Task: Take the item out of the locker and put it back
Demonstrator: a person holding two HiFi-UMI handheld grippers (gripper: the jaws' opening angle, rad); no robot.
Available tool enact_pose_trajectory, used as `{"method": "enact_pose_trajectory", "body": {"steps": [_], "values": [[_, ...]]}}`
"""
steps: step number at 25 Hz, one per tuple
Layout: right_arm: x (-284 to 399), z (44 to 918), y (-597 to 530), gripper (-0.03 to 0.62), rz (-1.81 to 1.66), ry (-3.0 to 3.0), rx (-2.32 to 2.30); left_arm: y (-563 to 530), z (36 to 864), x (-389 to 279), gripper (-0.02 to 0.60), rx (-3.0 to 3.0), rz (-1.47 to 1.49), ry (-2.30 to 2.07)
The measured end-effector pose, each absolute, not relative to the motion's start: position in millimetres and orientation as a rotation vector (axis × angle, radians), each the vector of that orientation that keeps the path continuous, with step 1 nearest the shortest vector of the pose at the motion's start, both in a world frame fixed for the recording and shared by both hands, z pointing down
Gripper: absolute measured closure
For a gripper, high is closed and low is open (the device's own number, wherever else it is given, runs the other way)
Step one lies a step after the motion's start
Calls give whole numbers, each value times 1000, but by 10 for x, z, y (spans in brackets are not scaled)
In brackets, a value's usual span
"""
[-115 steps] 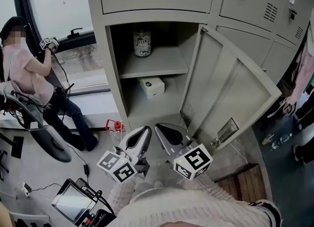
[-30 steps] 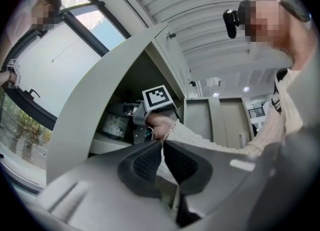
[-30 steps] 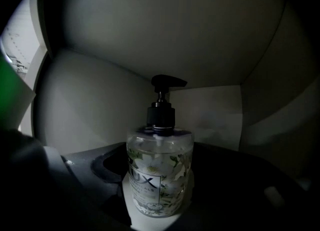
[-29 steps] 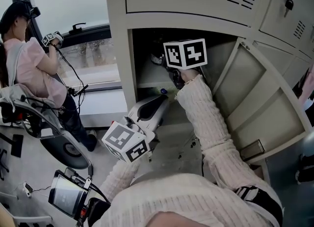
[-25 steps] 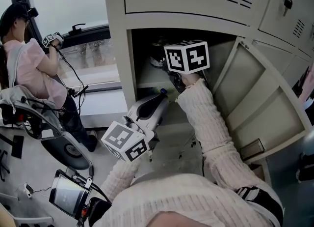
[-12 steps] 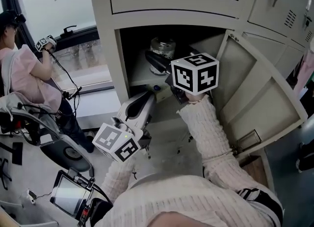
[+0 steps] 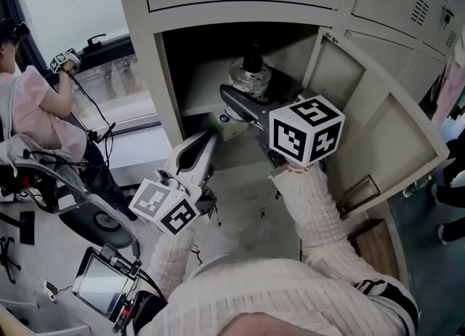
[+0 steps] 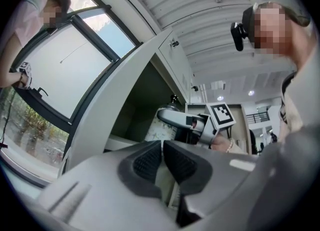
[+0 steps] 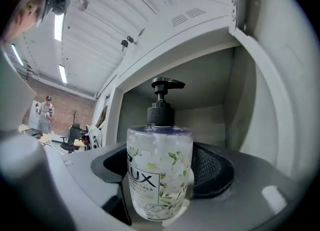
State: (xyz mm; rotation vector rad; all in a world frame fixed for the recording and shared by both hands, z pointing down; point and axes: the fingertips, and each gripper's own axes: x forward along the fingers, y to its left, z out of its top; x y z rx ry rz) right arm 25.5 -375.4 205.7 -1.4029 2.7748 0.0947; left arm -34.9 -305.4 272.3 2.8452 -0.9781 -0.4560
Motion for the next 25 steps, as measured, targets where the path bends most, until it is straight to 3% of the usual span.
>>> {"method": "enact_pose_trajectory", "body": {"steps": [25], "values": [[641, 2621, -2941, 232, 105, 2638, -1372, -2842, 2997, -210, 577, 2847, -423, -950]]}}
